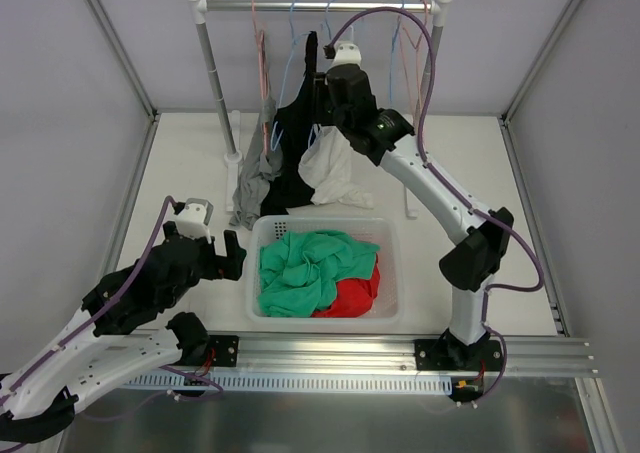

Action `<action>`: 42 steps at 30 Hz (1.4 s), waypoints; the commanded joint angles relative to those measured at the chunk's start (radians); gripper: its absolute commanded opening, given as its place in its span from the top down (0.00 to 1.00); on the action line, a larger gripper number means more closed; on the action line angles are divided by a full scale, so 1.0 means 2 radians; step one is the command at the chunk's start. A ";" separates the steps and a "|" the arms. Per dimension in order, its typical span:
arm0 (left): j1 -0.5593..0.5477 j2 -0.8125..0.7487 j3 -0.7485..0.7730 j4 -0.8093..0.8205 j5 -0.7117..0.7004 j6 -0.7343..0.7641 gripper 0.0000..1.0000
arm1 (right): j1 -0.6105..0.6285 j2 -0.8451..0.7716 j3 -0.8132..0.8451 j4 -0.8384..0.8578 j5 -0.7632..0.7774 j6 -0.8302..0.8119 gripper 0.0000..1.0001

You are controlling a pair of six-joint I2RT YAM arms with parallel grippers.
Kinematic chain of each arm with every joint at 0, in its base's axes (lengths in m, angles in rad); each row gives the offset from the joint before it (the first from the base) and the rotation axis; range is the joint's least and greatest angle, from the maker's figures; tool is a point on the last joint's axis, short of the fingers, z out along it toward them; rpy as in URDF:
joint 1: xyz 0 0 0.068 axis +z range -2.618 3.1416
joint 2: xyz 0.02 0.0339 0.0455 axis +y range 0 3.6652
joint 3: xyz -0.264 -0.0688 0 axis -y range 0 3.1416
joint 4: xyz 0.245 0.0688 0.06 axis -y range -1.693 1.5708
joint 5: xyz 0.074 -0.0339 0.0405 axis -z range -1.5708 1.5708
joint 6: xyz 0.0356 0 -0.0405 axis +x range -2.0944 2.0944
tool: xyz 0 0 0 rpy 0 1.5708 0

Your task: Remove the tank top from the hanger

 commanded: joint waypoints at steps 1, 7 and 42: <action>0.003 -0.002 -0.004 0.010 0.006 0.006 0.01 | 0.003 -0.060 -0.018 0.017 0.043 -0.011 0.66; 0.003 -0.002 -0.004 0.010 0.009 0.006 0.01 | -0.003 -0.078 -0.037 0.018 0.053 -0.042 0.76; 0.003 -0.006 -0.006 0.012 0.017 0.011 0.01 | -0.078 -0.171 -0.130 0.130 -0.135 -0.074 1.00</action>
